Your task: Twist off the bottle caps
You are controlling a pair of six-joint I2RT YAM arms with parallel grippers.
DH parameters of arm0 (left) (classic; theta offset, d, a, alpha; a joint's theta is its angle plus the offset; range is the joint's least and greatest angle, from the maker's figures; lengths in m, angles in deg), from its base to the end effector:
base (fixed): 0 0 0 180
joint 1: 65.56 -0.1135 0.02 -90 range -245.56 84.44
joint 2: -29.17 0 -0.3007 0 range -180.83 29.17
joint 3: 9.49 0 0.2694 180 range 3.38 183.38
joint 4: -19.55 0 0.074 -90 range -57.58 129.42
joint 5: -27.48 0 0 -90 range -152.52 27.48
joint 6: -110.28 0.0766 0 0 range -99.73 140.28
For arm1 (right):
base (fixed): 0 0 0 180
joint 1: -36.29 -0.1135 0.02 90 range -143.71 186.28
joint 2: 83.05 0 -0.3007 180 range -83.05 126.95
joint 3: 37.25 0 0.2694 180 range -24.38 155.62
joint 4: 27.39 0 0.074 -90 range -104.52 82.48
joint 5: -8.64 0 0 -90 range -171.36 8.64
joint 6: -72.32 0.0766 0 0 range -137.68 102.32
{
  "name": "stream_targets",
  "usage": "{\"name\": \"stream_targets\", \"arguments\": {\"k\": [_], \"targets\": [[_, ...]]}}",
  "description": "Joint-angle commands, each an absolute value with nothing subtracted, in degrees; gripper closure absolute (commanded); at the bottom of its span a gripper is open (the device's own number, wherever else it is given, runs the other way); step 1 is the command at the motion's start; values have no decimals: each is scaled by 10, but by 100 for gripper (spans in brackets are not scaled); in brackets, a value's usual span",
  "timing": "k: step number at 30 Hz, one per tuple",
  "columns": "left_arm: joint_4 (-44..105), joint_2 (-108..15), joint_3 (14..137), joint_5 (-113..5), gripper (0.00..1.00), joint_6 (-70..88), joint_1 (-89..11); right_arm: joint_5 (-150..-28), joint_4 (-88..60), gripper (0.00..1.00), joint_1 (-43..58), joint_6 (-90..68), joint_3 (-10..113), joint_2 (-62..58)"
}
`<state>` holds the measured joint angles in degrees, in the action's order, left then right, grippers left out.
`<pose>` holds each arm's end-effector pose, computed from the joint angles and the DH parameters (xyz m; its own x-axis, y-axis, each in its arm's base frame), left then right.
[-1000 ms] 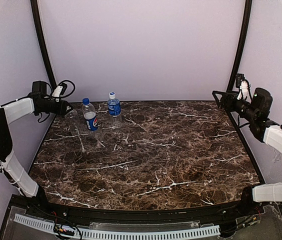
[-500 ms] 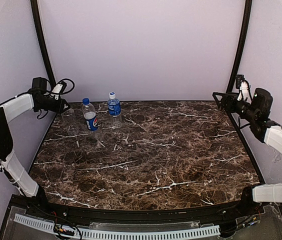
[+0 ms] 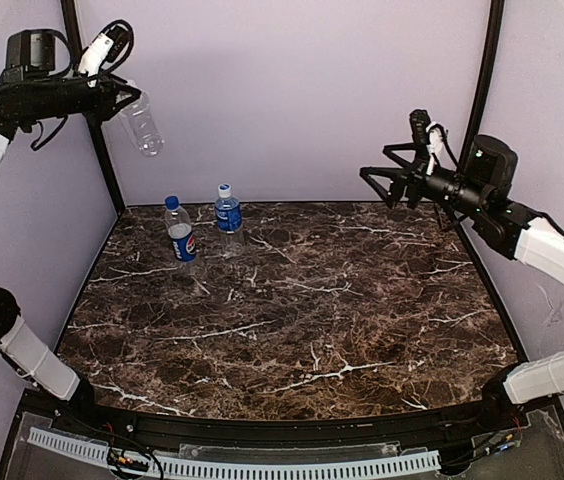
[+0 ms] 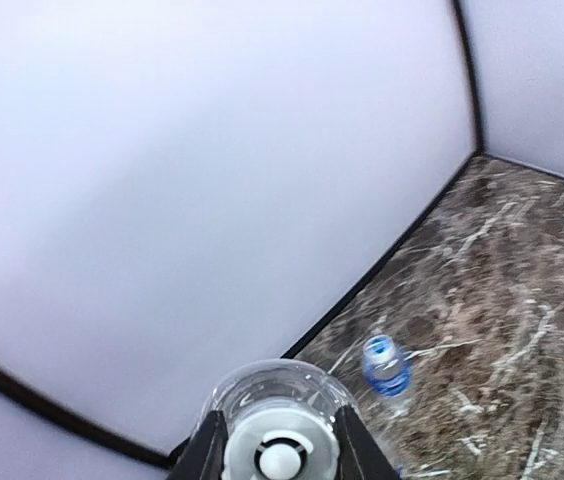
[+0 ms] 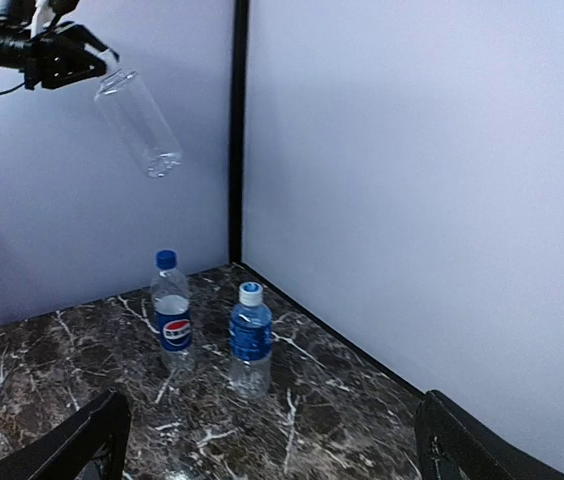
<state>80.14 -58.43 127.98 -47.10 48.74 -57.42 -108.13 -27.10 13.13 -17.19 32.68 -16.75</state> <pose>0.3201 -0.0664 0.5924 0.0264 0.4603 -0.8874 0.4351 0.7939 0.4247 0.2716 0.1537 0.4142 0.0470 0.0284 -0.9985 -0.7650 0.6438 -0.0177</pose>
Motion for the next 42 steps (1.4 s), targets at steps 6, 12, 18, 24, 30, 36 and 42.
{"name": "stream_targets", "arguments": {"k": [6, 12, 18, 24, 30, 36, 42], "targets": [[1060, -653, 1441, -421, 99, 553, -327, -1064, -222, 1, -91, -300, 518, 9], [1077, -681, 1452, -373, 99, 536, -275, -1121, -275, 1, -129, -286, 552, 72], [1068, -694, 1458, -300, 99, 503, -274, -1148, -303, 1, -157, -292, 577, 131], [1064, -703, 1462, -269, 99, 489, -274, -1143, -323, 2, -158, -278, 593, 185], [1065, -703, 1466, -277, 99, 488, -274, -1155, -339, 26, -157, -268, 586, 194], [1057, -703, 1466, -290, 81, 484, -274, -1148, -387, 41, -153, -249, 553, 178], [1017, -691, 1443, -337, 2, 468, -275, -1128, -430, 45, -152, -216, 531, 164]]}}
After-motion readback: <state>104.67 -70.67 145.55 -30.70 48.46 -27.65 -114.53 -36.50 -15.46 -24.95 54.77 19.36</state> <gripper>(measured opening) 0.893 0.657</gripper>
